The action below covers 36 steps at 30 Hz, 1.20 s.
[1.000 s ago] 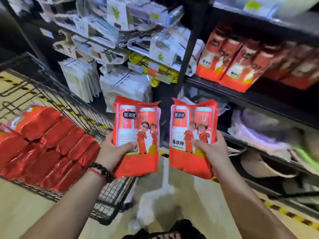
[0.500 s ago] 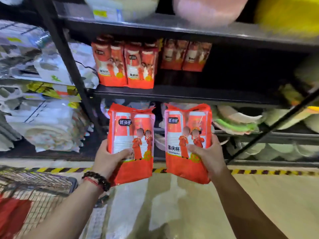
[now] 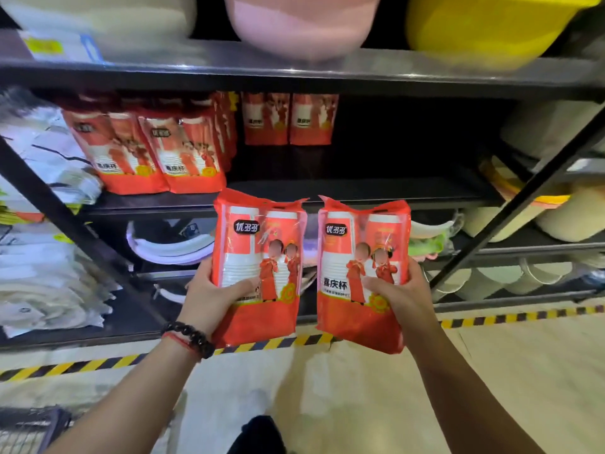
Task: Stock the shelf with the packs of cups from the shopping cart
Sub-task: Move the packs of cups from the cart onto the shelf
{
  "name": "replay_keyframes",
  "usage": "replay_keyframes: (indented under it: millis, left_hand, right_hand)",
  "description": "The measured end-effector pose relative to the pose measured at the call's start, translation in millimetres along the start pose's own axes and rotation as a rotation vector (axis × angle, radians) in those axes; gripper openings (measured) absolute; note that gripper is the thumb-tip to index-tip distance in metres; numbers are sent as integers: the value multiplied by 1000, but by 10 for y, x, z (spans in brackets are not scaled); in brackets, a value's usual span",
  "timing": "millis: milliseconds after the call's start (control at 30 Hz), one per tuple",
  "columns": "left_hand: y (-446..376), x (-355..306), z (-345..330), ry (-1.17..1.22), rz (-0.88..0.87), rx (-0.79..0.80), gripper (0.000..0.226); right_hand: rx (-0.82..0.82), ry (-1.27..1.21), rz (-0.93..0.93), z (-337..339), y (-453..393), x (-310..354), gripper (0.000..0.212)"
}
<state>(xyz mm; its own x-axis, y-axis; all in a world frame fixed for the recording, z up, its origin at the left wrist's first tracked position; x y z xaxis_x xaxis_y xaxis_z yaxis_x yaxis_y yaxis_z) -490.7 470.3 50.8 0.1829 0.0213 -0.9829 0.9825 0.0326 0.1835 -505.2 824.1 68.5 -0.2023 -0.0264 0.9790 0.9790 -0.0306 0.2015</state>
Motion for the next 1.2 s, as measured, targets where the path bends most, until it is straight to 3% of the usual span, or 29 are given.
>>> replay_keyframes:
  millis: [167,500,700,867,1033,1200]
  left_hand:
    - [-630,-135,-18,23,-23,25,71]
    - [-2128,-531,73,44,-105,43,82]
    - [-2732,-703,88,40,-124,61,77]
    - [-3139,-674,166,-31,-61,-40,63]
    - [-3485,-553,244,-8,-86,-60,71]
    - [-3713,-558,246,-30,-232,-111,82]
  right_hand:
    - [32,8,39,-89,-561,215,64]
    - [8,42,108,-236,-1907,724,68]
    - [52,41,165,-375,-2541,980,55]
    - [62,50,142,-285,-3089,981,51]
    - [85,-7,62,-253,-3687,674,19]
    - [143,-11,191,-246,-4050,649,54]
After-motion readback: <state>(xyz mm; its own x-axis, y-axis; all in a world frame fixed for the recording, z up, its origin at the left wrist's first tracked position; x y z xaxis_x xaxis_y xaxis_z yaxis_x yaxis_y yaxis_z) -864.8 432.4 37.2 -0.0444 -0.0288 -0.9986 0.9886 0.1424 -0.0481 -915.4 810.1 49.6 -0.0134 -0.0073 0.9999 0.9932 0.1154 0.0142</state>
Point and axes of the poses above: each hand's wrist, its own y-axis away from the middle knuckle, its own z-axis out of the back of the hand, x = y × z, the point moved 9 cm from there along -y, towards the middle knuckle, and after that the axes turned 12 degrees about x, right-handed, at the moved point
